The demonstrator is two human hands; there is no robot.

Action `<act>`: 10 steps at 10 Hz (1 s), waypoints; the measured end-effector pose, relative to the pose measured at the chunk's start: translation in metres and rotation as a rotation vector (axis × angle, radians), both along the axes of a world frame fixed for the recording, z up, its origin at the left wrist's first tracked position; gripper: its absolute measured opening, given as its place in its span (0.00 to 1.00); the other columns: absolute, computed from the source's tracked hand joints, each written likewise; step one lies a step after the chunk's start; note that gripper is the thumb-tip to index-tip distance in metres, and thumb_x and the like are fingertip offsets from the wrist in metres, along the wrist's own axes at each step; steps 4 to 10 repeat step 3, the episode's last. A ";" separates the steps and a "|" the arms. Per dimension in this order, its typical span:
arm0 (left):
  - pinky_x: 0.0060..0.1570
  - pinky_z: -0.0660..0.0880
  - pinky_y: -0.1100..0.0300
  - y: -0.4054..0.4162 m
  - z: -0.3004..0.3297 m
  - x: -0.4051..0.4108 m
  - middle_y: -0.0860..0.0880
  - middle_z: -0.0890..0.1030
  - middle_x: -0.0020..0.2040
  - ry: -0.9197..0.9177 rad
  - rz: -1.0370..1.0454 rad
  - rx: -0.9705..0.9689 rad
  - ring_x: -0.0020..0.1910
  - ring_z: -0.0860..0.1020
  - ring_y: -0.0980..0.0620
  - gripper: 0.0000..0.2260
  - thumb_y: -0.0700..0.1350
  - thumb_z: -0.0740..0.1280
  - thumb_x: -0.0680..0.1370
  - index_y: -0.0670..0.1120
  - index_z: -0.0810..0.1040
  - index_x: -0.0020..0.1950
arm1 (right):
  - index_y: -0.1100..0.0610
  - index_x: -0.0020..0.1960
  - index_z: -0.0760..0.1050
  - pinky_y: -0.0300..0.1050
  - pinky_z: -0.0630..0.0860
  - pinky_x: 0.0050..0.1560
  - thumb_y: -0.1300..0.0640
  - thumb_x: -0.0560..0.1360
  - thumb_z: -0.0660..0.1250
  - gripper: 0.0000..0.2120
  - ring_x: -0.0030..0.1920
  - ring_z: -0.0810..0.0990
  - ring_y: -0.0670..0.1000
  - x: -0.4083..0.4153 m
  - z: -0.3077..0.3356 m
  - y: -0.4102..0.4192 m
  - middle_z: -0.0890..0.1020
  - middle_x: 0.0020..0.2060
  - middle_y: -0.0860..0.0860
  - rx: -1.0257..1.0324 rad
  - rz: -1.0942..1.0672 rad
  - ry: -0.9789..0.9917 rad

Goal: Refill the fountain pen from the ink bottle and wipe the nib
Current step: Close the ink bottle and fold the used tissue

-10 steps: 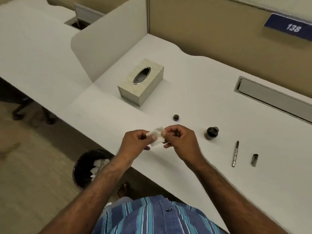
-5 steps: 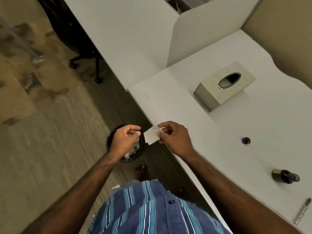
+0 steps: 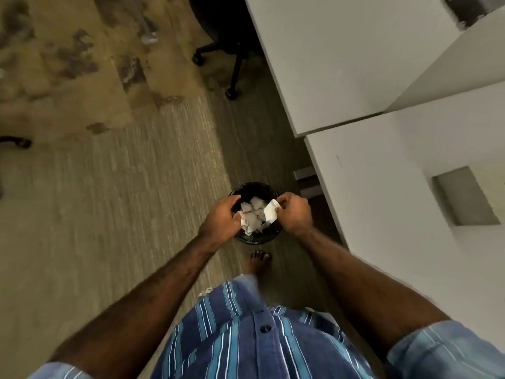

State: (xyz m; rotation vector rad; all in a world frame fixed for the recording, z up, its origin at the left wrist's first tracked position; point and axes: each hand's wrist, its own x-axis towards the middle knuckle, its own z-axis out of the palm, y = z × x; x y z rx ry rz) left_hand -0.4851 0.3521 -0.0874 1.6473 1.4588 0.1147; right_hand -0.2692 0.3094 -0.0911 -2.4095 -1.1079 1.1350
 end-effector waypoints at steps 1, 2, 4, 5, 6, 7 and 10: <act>0.73 0.72 0.50 0.002 0.000 -0.011 0.43 0.79 0.71 0.001 0.006 -0.018 0.70 0.77 0.45 0.27 0.48 0.66 0.76 0.44 0.75 0.76 | 0.53 0.55 0.85 0.41 0.77 0.48 0.58 0.77 0.73 0.07 0.53 0.86 0.55 -0.003 -0.015 0.005 0.88 0.52 0.54 -0.022 0.012 0.017; 0.74 0.69 0.49 0.004 0.009 -0.024 0.42 0.77 0.73 0.050 -0.039 -0.002 0.73 0.74 0.44 0.28 0.50 0.65 0.78 0.43 0.73 0.77 | 0.53 0.55 0.84 0.41 0.76 0.48 0.58 0.77 0.74 0.07 0.52 0.86 0.54 -0.010 -0.031 0.008 0.88 0.53 0.55 -0.056 0.017 0.040; 0.74 0.69 0.48 0.007 0.010 -0.030 0.43 0.77 0.74 0.061 -0.056 0.028 0.74 0.73 0.44 0.30 0.52 0.63 0.77 0.44 0.71 0.78 | 0.53 0.58 0.83 0.44 0.80 0.52 0.57 0.77 0.74 0.10 0.54 0.86 0.55 -0.011 -0.043 0.013 0.88 0.54 0.55 -0.068 -0.002 0.094; 0.74 0.69 0.48 0.007 0.010 -0.030 0.43 0.77 0.74 0.061 -0.056 0.028 0.74 0.73 0.44 0.30 0.52 0.63 0.77 0.44 0.71 0.78 | 0.53 0.58 0.83 0.44 0.80 0.52 0.57 0.77 0.74 0.10 0.54 0.86 0.55 -0.011 -0.043 0.013 0.88 0.54 0.55 -0.068 -0.002 0.094; 0.74 0.69 0.48 0.007 0.010 -0.030 0.43 0.77 0.74 0.061 -0.056 0.028 0.74 0.73 0.44 0.30 0.52 0.63 0.77 0.44 0.71 0.78 | 0.53 0.58 0.83 0.44 0.80 0.52 0.57 0.77 0.74 0.10 0.54 0.86 0.55 -0.011 -0.043 0.013 0.88 0.54 0.55 -0.068 -0.002 0.094; 0.74 0.69 0.48 0.007 0.010 -0.030 0.43 0.77 0.74 0.061 -0.056 0.028 0.74 0.73 0.44 0.30 0.52 0.63 0.77 0.44 0.71 0.78 | 0.53 0.58 0.83 0.44 0.80 0.52 0.57 0.77 0.74 0.10 0.54 0.86 0.55 -0.011 -0.043 0.013 0.88 0.54 0.55 -0.068 -0.002 0.094; 0.74 0.69 0.48 0.007 0.010 -0.030 0.43 0.77 0.74 0.061 -0.056 0.028 0.74 0.73 0.44 0.30 0.52 0.63 0.77 0.44 0.71 0.78 | 0.53 0.58 0.83 0.44 0.80 0.52 0.57 0.77 0.74 0.10 0.54 0.86 0.55 -0.011 -0.043 0.013 0.88 0.54 0.55 -0.068 -0.002 0.094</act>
